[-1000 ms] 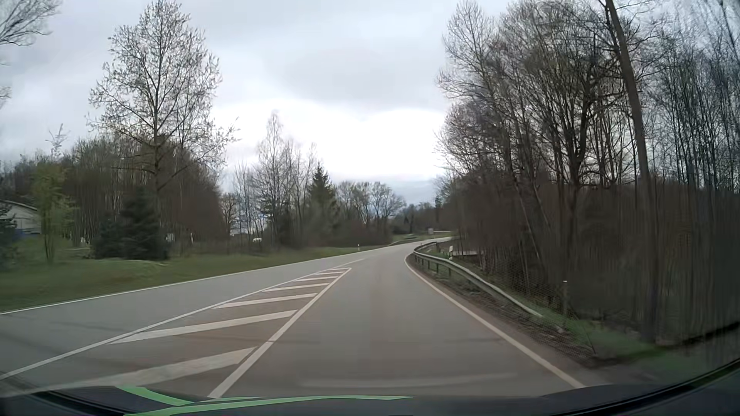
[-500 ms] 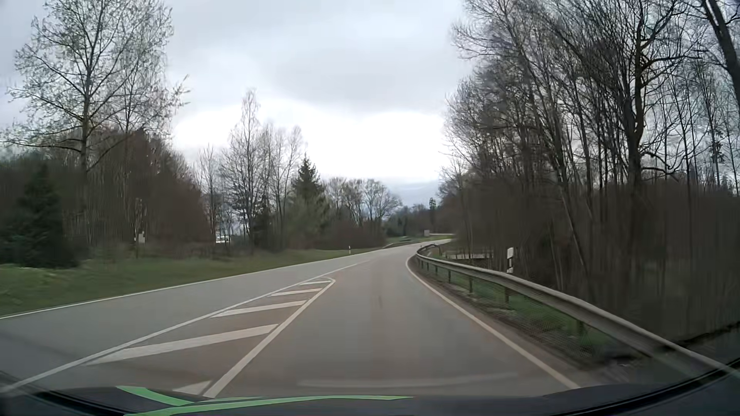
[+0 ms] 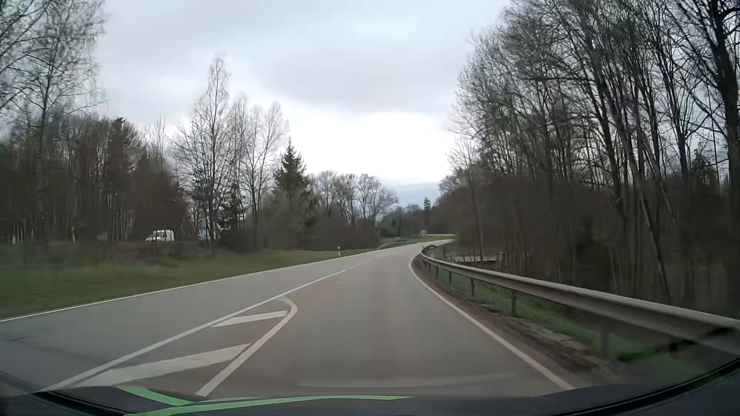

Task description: Follow the waypoints while adhering to traffic rules and regulations

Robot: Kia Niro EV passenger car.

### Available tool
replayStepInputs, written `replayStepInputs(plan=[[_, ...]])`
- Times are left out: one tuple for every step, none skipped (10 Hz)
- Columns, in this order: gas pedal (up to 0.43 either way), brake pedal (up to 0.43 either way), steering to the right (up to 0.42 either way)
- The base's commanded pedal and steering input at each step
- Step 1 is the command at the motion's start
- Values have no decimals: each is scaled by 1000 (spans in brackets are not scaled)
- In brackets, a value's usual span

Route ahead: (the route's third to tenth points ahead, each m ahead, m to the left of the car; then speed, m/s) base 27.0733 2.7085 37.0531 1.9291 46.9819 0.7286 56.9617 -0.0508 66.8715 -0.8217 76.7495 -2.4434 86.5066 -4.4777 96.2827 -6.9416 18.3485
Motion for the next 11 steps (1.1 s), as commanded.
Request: replayStepInputs(plan=[[118,0,8],[118,0,8],[118,0,9],[110,0,9],[110,0,10],[110,0,12],[110,0,14],[98,0,16],[87,0,16],[87,0,16],[79,0,16]])
